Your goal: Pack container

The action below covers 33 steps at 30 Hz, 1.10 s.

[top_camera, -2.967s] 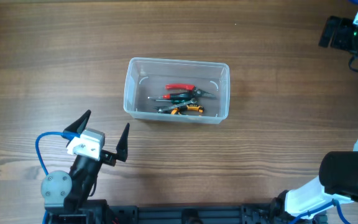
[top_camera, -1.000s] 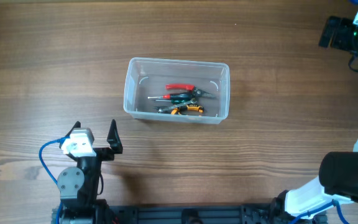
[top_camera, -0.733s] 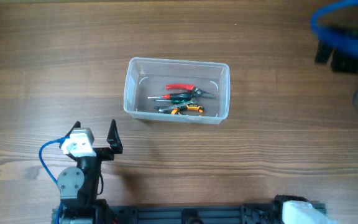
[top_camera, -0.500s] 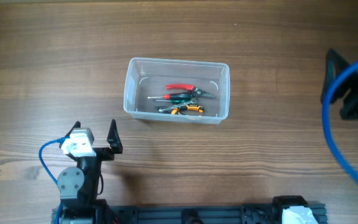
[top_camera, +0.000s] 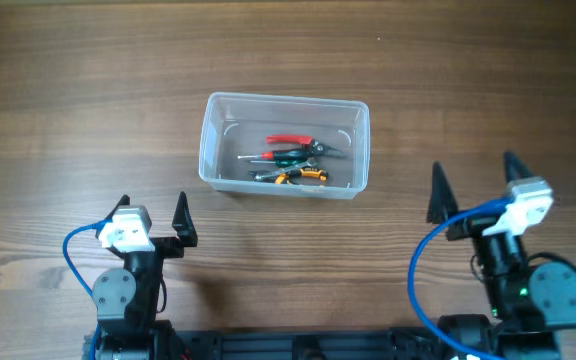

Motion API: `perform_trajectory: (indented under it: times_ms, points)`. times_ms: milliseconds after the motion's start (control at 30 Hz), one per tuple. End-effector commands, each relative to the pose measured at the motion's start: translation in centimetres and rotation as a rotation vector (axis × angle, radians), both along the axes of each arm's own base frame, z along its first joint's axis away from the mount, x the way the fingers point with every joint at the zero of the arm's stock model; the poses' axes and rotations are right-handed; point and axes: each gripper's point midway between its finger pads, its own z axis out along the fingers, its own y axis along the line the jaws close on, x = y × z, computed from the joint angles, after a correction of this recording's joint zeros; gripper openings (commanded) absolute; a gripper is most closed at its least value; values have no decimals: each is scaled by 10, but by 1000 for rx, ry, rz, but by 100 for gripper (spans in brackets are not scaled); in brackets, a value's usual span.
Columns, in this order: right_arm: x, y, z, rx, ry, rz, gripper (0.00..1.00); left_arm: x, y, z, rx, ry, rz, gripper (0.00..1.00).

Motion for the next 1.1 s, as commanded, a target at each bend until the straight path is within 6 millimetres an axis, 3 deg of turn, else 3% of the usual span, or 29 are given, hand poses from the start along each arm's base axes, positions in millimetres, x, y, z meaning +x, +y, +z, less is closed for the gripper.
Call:
perform_trajectory:
  times_ms: [0, 233, 567, 1067]
  points:
    - [-5, -1, -28, 82, 4, -1, 100, 0, 3, -1, -15, -3, 18, 100]
    - [1, -8, -81, 181, 43, -44, 100, 0, 3, -1, -15, -3, 18, 100]
    - [5, -7, -116, 176, 82, -43, 100, 0, 3, -1, -15, -3, 18, 100]
    - [5, -7, -121, 97, 78, -44, 100, 0, 3, -1, -15, -3, 18, 100]
